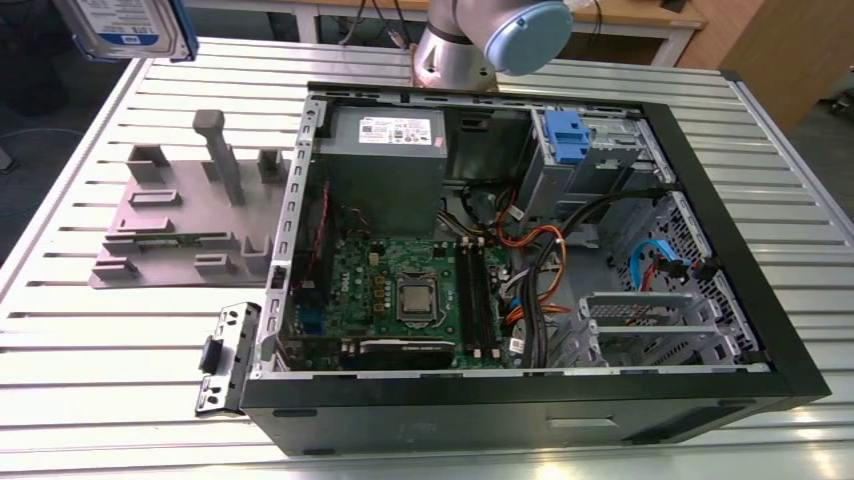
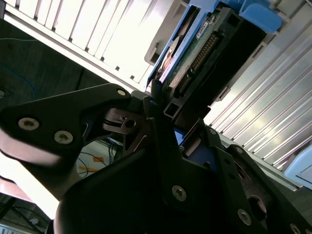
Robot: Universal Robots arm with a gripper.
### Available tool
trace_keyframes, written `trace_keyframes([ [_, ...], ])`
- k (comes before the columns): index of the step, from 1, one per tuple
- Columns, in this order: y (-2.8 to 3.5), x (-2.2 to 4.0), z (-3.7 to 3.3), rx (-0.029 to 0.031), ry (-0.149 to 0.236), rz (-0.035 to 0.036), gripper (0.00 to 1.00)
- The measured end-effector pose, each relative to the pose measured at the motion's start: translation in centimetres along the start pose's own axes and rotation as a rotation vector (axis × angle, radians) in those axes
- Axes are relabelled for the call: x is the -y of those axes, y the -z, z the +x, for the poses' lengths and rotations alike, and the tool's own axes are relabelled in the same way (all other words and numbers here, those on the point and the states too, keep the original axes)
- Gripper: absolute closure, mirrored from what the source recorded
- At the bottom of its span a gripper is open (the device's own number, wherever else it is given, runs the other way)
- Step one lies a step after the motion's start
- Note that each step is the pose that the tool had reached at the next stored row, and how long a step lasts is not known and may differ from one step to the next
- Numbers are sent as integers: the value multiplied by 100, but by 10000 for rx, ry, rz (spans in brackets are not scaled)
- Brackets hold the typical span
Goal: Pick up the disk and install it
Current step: 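Pick up the disk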
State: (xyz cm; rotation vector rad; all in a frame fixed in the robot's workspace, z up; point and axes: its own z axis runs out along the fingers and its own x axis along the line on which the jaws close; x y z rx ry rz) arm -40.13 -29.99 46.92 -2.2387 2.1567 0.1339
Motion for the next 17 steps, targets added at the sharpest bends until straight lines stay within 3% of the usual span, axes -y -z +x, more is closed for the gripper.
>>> trace_keyframes([
  [17, 3, 80, 3, 0, 0, 0, 64],
])
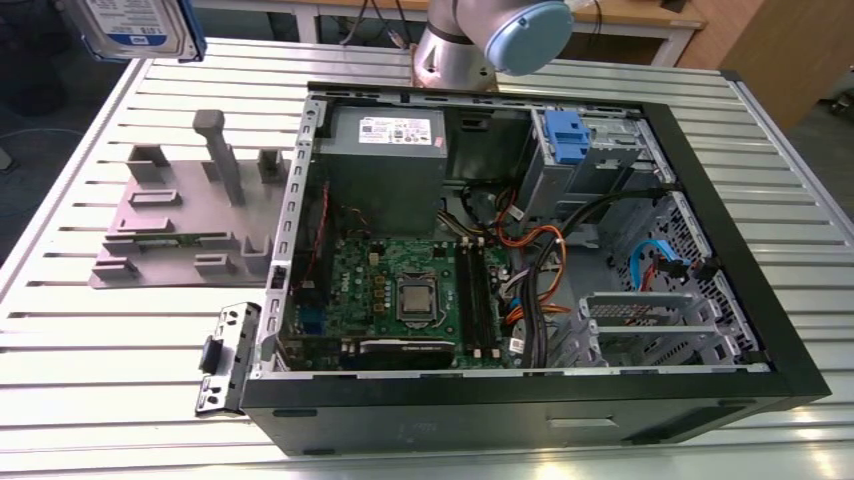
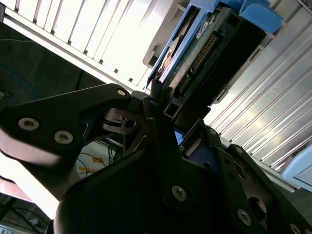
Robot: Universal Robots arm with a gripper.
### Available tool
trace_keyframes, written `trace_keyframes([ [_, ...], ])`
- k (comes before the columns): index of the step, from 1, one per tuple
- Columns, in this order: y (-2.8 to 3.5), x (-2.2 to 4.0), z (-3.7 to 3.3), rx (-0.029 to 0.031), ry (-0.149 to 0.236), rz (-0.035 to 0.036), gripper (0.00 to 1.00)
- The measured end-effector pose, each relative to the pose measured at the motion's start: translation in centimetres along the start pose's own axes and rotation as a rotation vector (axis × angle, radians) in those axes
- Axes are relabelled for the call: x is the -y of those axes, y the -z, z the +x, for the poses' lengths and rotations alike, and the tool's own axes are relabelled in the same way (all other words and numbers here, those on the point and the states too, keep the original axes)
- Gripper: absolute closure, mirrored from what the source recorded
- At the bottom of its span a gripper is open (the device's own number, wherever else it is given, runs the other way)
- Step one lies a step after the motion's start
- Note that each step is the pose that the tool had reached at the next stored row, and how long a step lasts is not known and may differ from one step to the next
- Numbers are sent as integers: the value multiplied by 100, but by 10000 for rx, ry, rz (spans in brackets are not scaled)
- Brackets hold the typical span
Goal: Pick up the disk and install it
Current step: 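Pick up the disk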
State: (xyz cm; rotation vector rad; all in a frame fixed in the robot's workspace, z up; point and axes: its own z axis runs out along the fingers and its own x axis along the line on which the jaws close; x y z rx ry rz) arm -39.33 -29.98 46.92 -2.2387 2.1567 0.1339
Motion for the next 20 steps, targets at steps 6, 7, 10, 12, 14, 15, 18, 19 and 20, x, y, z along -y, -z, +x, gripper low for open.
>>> trace_keyframes([
  [6, 1, 28, 1, 0, 0, 0, 64],
  [7, 2, 33, 1, 0, 0, -1, 64],
  [10, 2, 50, 2, 0, 1, -1, 64],
  [12, 2, 61, 2, 1, 1, 0, 64],
  [14, 3, 72, 3, 0, 1, -1, 64],
  [15, 4, 77, 3, -1, 0, -1, 64],
  [18, 4, 92, 3, 1, 0, 0, 64],
  [19, 4, 97, 3, 0, 1, -1, 64],
  [20, 4, 102, 4, 0, 0, 0, 64],
])
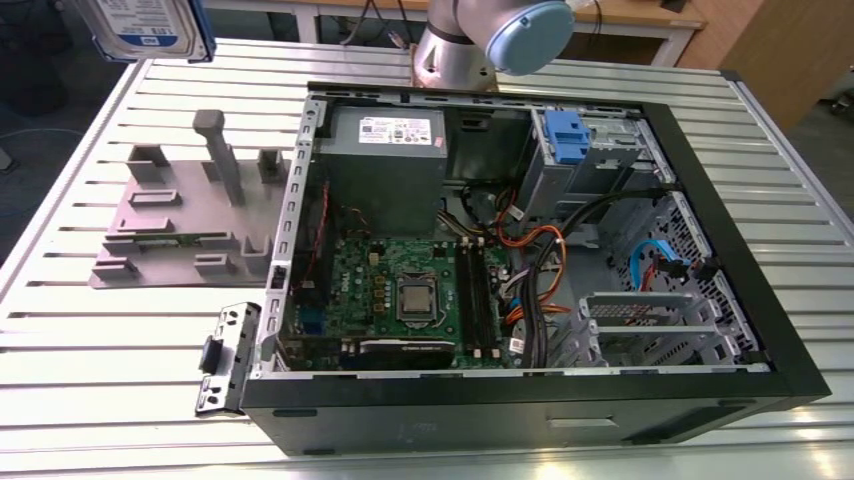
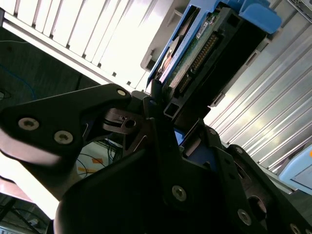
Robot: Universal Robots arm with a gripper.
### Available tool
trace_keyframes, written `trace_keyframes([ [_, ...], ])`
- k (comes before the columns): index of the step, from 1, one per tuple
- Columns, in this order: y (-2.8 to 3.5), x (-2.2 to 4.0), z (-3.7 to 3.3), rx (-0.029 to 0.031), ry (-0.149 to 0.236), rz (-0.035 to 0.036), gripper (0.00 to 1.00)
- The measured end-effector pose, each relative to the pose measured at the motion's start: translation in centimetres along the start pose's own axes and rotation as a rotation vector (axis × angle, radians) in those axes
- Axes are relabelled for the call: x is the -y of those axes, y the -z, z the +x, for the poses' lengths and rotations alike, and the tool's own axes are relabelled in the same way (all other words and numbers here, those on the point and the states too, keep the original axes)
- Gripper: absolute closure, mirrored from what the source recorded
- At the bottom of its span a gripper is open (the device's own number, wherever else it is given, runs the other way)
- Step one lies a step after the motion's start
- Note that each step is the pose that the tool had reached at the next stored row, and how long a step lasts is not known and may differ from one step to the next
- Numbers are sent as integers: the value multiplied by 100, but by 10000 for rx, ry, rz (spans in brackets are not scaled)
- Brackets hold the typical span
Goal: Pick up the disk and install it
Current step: 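Pick up the disk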
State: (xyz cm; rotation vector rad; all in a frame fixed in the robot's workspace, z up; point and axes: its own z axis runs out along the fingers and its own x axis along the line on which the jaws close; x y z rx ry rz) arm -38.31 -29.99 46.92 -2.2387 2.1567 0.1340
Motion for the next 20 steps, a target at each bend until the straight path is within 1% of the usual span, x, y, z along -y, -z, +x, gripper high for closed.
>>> trace_keyframes([
  [20, 4, 101, 4, 0, 0, 0, 64],
])
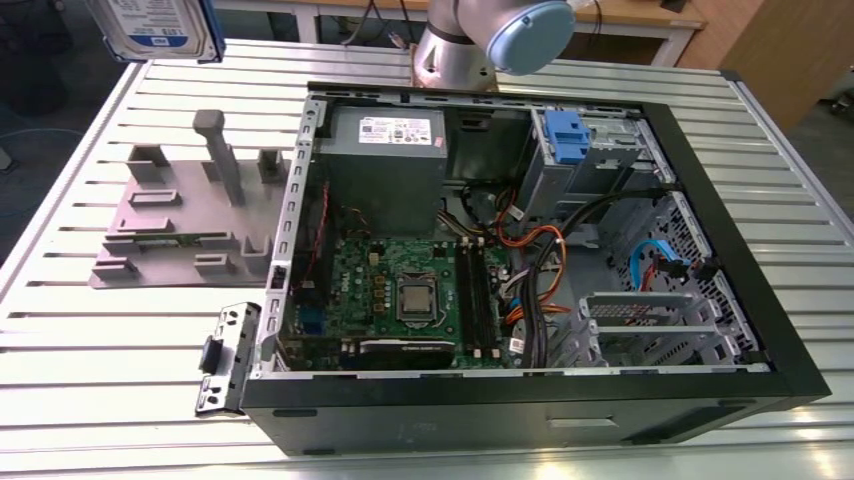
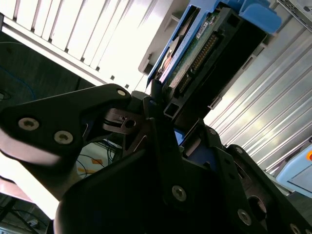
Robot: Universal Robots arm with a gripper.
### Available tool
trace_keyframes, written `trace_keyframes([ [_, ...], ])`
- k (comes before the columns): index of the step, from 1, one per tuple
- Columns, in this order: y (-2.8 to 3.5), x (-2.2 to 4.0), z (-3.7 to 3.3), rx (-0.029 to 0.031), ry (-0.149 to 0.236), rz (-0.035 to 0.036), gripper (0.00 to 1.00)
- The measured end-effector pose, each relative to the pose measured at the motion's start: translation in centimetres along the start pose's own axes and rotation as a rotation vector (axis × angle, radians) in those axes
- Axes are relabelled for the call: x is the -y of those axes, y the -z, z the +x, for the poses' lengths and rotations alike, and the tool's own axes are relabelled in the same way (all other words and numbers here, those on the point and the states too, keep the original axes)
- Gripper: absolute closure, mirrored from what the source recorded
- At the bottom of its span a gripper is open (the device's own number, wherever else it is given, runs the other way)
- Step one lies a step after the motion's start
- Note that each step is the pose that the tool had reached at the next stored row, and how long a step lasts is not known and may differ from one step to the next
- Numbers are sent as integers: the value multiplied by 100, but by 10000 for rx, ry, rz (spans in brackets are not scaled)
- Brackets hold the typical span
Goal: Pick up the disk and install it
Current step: 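Pick up the disk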
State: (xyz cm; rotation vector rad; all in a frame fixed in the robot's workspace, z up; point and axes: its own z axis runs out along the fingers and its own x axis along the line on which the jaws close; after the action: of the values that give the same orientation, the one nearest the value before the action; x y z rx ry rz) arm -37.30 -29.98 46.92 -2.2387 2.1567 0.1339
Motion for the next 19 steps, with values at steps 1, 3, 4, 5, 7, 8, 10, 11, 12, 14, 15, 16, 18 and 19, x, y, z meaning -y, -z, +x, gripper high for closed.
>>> trace_keyframes([
  [1, 1, 5, 0, -1, 0, -1, 64],
  [3, 1, 14, 1, 0, 0, 0, 64],
  [4, 1, 19, 1, 0, 1, 0, 64],
  [5, 1, 23, 1, 0, 0, 0, 64],
  [7, 2, 32, 1, 0, 0, -1, 64],
  [8, 2, 36, 1, 0, 0, -1, 64],
  [10, 2, 46, 2, 0, 0, 0, 64],
  [11, 2, 50, 2, -1, 0, 0, 64],
  [12, 3, 55, 2, 0, 0, 0, 64],
  [14, 3, 64, 2, 0, 0, 0, 64],
  [15, 3, 70, 3, 0, 0, -1, 64],
  [16, 3, 74, 3, -1, 0, 0, 64],
  [18, 4, 83, 3, -1, 0, -1, 64],
  [19, 4, 88, 3, 0, 0, -1, 64],
])
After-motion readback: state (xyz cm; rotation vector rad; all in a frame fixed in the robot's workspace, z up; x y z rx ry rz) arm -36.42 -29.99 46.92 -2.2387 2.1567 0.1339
